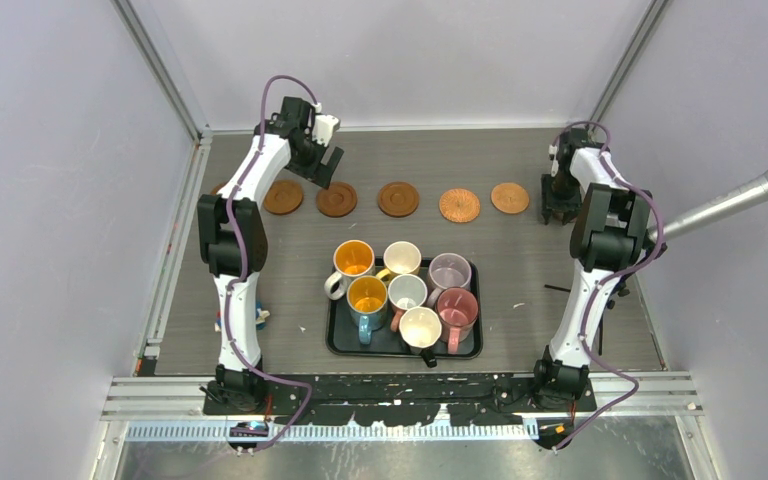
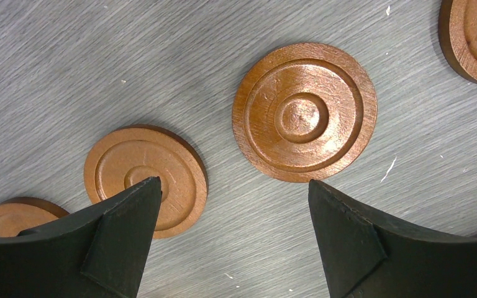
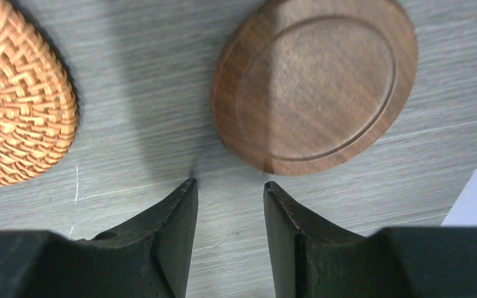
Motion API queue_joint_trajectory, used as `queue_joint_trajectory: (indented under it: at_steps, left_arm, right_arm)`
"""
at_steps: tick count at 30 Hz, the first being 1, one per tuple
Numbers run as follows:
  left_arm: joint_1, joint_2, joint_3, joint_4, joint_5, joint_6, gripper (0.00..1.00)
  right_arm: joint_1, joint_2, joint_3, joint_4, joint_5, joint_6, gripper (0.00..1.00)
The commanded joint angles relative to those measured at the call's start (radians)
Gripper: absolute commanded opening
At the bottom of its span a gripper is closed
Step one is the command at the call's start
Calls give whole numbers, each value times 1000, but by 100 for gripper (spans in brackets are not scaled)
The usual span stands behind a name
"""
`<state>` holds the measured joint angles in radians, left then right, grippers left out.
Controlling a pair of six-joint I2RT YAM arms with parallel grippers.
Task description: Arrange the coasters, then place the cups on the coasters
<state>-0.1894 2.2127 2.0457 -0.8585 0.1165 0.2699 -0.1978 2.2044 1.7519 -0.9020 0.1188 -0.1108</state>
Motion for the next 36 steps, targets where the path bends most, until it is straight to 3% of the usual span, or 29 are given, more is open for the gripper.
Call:
queue_joint_trajectory:
  at_steps: [1, 15, 27, 36]
  left_arm:
    - [5, -47, 23, -11, 11, 7, 90]
    - [5, -48, 17, -11, 18, 4, 90]
    - [5, -56, 9, -6, 13, 4, 90]
    - [5, -83, -30, 8, 8, 4, 90]
  right_arm:
    - [-6, 55, 76, 44, 34, -34, 49]
    - [13, 40, 105, 86, -39, -48, 51]
    - [158, -170, -83, 90, -135, -26, 50]
    - [320, -309, -291, 140, -196, 10, 42]
